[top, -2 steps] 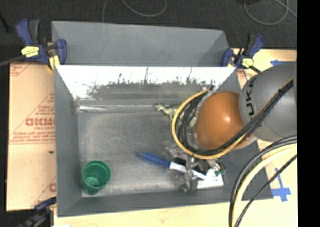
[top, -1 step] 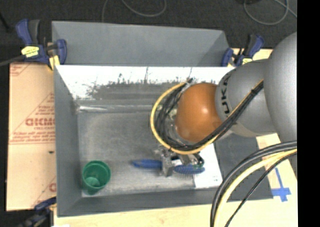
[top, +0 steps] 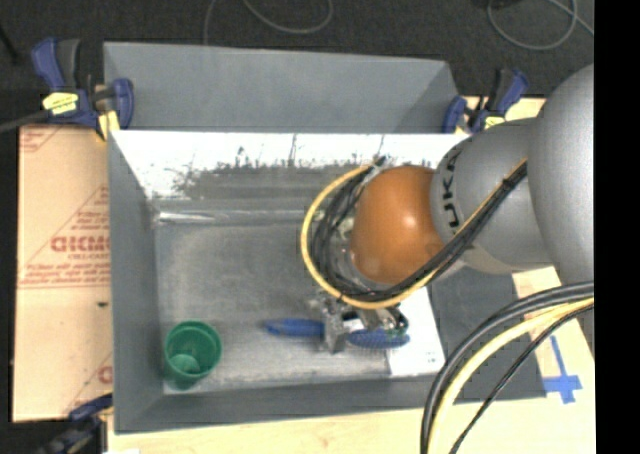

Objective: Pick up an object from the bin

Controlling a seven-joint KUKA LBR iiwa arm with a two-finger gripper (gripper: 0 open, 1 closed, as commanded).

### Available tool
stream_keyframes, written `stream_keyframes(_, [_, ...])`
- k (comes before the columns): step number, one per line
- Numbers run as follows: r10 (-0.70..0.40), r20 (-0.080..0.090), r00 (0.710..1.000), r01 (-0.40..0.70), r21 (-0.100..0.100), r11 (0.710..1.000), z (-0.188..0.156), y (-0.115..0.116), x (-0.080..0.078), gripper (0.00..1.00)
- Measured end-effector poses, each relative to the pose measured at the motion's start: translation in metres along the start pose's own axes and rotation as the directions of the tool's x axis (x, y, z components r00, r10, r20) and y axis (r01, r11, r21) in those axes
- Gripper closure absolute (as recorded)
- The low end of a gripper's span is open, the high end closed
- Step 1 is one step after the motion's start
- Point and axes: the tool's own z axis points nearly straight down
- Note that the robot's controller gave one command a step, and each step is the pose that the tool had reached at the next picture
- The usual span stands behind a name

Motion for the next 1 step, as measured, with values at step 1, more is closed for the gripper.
stream_keyframes(1, [-0.022, -0.011, 1.0, 0.022, -0.005, 1.0, -0.0356, -0.023, 0.0042, 1.0])
